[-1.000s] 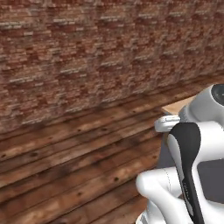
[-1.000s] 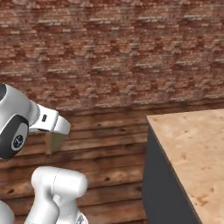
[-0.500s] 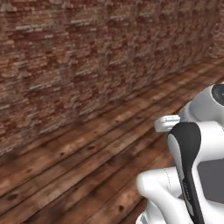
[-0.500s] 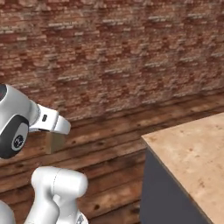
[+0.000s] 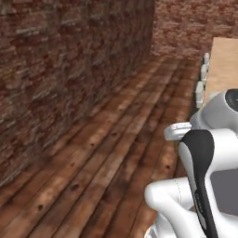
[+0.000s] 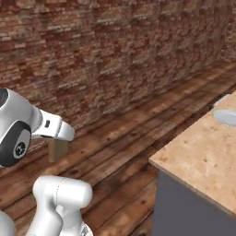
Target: Start the toaster. Once the lever pops up, take the bread to the plate on the dining counter.
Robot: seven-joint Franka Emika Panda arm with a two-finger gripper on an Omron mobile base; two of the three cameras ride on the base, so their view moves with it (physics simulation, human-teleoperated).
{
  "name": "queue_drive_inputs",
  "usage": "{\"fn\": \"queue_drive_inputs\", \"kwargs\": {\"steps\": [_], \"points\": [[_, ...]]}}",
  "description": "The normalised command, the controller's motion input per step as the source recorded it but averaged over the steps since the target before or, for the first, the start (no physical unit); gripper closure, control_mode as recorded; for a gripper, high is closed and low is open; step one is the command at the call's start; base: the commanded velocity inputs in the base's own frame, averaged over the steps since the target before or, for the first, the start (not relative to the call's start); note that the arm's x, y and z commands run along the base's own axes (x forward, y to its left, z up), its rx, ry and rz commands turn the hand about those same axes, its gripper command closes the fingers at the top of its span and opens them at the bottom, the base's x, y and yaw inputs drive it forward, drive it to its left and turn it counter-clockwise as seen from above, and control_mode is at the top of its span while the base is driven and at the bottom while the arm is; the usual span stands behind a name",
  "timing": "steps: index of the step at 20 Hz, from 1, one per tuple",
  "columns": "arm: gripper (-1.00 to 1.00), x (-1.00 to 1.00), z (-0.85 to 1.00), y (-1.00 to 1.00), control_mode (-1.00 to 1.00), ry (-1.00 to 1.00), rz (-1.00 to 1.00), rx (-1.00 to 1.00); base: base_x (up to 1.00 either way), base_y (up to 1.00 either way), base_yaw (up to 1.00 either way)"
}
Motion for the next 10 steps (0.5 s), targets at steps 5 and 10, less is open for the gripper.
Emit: {"fn": "queue_drive_inputs", "kwargs": {"steps": [5,10], "points": [[1.00,0.00,0.00,0.00,1.00,0.00,0.00,0.00,0.46,0.59,-0.81],[1.00,0.00,0.00,0.00,1.00,0.00,0.00,0.00,0.32,0.49,-0.86]]}}
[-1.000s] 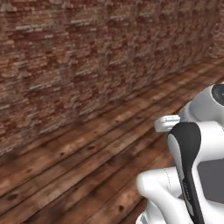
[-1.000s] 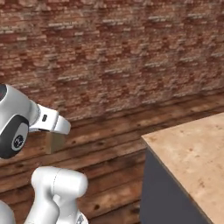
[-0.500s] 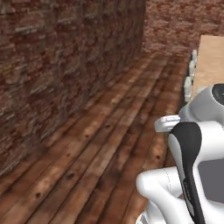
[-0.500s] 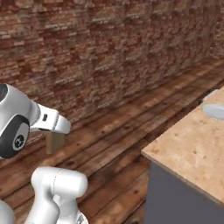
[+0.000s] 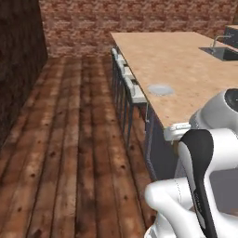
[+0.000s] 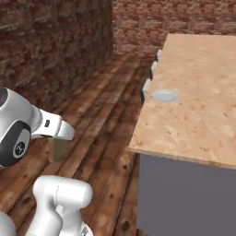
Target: Start the toaster. Once the lever pops up, take the bread to the plate on the dining counter.
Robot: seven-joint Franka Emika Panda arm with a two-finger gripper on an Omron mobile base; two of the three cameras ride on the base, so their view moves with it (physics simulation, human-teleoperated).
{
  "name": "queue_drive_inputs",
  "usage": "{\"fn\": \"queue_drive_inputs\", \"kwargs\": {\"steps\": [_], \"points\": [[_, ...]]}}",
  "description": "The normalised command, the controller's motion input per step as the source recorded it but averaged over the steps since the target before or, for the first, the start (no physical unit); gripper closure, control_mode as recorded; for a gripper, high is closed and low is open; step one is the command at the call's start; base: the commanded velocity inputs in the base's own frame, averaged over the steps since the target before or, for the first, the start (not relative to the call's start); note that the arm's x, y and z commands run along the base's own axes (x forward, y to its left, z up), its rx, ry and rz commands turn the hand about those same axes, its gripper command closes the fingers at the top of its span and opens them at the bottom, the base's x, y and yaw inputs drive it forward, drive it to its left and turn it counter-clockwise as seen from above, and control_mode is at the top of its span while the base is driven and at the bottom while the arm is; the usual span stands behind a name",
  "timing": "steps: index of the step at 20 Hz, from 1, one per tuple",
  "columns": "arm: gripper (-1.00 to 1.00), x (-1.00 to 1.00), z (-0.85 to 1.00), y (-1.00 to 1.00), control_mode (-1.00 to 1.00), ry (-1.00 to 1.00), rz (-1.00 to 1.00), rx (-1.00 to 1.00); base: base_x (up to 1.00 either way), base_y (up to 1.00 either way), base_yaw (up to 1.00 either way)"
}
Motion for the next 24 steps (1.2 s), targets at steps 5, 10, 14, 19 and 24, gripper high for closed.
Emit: {"fn": "queue_drive_inputs", "kwargs": {"steps": [5,10,14,19,24], "points": [[1.00,0.00,0.00,0.00,1.00,0.00,0.00,0.00,0.32,0.49,-0.86],[1.00,0.00,0.00,0.00,1.00,0.00,0.00,0.00,0.37,0.53,-0.85],[1.00,0.00,0.00,0.00,1.00,0.00,0.00,0.00,0.33,0.59,-0.83],[1.00,0.00,0.00,0.00,1.00,0.00,0.00,0.00,0.07,0.76,-0.75],[1.00,0.00,0.00,0.00,1.00,0.00,0.00,0.00,-0.16,1.00,-0.59]]}}
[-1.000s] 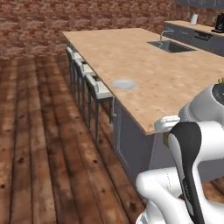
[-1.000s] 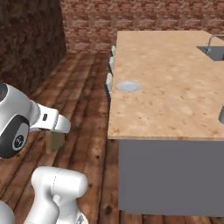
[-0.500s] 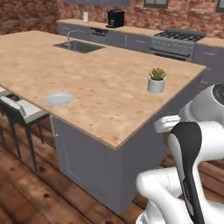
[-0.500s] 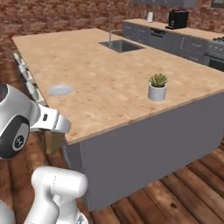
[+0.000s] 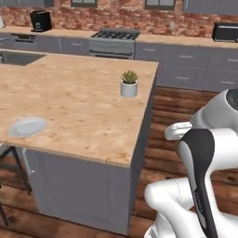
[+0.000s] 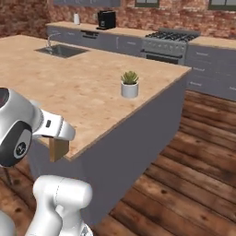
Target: Start the toaster. Once the lever pops up, take the bread to the plate on the dining counter.
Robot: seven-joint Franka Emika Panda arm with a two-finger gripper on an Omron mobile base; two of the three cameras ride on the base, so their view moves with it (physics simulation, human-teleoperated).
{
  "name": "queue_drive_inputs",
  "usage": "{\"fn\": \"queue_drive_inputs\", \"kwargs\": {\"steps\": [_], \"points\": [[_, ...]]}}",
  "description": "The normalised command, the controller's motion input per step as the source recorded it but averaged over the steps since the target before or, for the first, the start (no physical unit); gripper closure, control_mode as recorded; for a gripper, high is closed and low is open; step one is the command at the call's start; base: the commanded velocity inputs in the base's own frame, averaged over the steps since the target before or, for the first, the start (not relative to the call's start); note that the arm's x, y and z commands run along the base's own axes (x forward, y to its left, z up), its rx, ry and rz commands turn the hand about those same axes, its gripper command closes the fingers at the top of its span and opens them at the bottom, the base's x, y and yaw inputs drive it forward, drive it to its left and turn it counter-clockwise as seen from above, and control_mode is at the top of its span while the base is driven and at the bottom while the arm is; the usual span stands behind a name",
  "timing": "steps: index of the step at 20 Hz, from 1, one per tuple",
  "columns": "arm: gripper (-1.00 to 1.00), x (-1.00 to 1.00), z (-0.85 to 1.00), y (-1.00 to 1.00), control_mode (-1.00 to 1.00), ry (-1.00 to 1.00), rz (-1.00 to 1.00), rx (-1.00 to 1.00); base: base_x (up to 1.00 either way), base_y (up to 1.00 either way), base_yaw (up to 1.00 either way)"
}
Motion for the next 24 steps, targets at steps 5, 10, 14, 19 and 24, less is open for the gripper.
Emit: {"fn": "queue_drive_inputs", "kwargs": {"steps": [5,10,14,19,24], "points": [[1.00,0.00,0.00,0.00,1.00,0.00,0.00,0.00,-0.09,1.00,-0.58],[1.00,0.00,0.00,0.00,1.00,0.00,0.00,0.00,0.00,1.00,-0.54],[1.00,0.00,0.00,0.00,1.00,0.00,0.00,0.00,-0.03,1.00,-0.46],[1.00,0.00,0.00,0.00,1.00,0.00,0.00,0.00,-0.18,1.00,-0.18],[1.00,0.00,0.00,0.00,1.00,0.00,0.00,0.00,0.00,1.00,-0.01]]}}
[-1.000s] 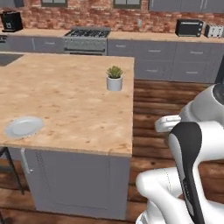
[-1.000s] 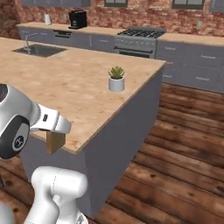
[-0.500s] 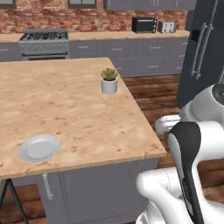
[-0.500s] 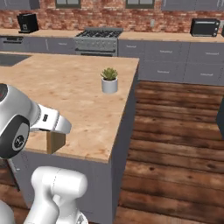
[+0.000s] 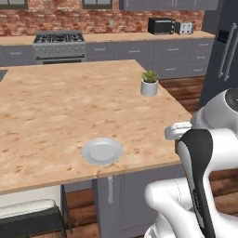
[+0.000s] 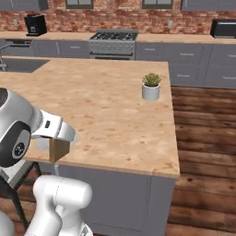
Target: Start the toaster. Once the lever pops up, take the bread to the plate on the dining counter.
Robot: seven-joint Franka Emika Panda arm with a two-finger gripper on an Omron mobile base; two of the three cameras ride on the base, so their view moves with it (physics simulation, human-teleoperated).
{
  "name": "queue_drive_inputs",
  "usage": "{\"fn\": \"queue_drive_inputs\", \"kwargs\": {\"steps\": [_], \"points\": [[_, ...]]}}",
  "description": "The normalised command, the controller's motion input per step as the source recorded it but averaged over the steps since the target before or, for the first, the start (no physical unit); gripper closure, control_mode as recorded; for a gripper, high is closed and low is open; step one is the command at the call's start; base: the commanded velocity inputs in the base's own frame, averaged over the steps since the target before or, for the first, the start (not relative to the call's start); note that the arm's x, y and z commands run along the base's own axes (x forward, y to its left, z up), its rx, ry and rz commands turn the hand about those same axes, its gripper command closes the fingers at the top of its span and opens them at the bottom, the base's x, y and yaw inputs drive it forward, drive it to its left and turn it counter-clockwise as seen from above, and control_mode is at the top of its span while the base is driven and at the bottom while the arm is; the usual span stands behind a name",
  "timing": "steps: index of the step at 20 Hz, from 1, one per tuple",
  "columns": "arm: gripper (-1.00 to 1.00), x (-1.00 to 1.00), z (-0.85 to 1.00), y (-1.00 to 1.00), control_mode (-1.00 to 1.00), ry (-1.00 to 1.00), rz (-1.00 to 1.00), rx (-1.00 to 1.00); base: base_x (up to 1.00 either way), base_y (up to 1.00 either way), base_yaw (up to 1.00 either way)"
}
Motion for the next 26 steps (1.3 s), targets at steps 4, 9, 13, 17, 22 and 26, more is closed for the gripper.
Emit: {"fn": "queue_drive_inputs", "kwargs": {"steps": [4,9,13,17,22,26], "points": [[1.00,0.00,0.00,0.00,1.00,0.00,0.00,0.00,0.00,0.84,0.00],[1.00,0.00,0.00,0.00,1.00,0.00,0.00,0.00,0.00,0.54,0.00],[1.00,0.00,0.00,0.00,1.00,0.00,0.00,0.00,0.02,0.08,0.00],[1.00,0.00,0.00,0.00,1.00,0.00,0.00,0.00,0.13,0.00,0.00],[1.00,0.22,-0.15,0.00,-1.00,0.00,0.01,0.00,0.09,0.00,0.00],[1.00,0.58,-0.44,-0.01,-1.00,0.00,0.21,0.01,0.00,0.00,0.00]]}}
